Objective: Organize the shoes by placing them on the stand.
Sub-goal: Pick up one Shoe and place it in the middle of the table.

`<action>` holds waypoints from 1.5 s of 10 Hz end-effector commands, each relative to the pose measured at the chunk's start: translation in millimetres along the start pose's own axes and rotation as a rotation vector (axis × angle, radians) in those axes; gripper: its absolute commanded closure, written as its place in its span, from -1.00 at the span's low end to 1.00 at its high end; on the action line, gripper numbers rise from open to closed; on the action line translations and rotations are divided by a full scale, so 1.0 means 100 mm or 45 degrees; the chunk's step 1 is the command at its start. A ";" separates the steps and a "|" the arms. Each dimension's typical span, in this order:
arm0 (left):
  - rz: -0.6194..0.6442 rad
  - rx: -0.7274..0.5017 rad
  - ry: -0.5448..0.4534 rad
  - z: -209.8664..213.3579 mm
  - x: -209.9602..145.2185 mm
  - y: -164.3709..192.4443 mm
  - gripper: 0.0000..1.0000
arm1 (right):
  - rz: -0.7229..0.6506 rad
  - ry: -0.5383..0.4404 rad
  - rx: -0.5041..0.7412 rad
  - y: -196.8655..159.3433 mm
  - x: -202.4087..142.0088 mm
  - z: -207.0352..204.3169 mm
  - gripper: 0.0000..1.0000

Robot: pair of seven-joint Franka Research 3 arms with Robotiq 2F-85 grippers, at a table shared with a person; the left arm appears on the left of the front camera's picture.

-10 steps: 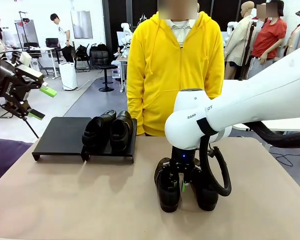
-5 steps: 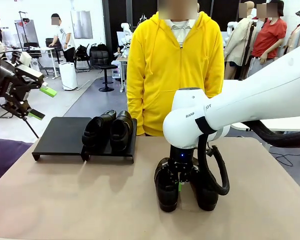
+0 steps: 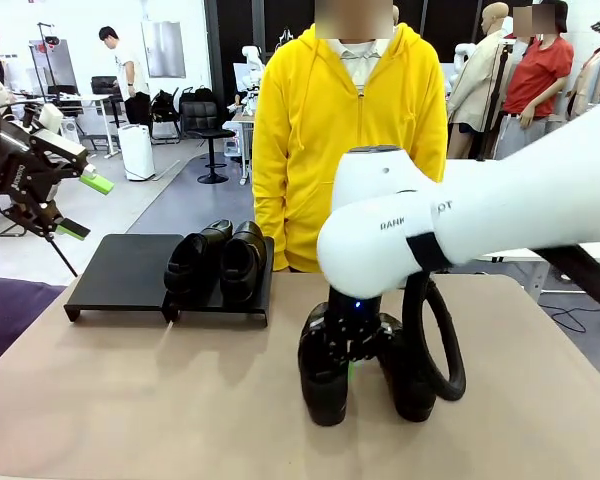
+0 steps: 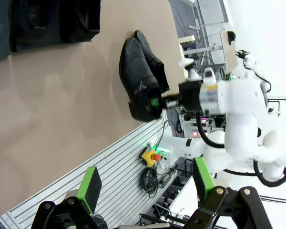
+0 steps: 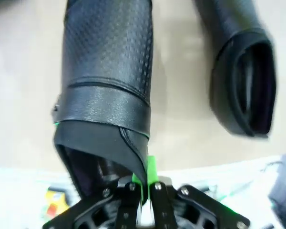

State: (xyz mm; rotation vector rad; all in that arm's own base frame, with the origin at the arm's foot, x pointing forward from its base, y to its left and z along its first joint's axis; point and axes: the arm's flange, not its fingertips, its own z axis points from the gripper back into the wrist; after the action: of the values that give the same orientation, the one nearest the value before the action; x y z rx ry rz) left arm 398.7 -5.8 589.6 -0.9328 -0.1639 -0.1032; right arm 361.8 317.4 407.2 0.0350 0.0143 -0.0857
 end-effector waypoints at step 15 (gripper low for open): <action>-0.003 0.007 0.012 0.03 -0.02 0.00 -1.00 | -0.018 0.030 0.231 1.00 0.05 -0.75 -1.00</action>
State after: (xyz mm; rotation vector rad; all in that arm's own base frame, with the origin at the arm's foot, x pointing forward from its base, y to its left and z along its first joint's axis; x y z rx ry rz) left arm 398.7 -5.7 589.7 -0.9327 -0.1641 -0.1032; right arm 374.4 413.1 329.2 0.2065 0.0582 -0.0754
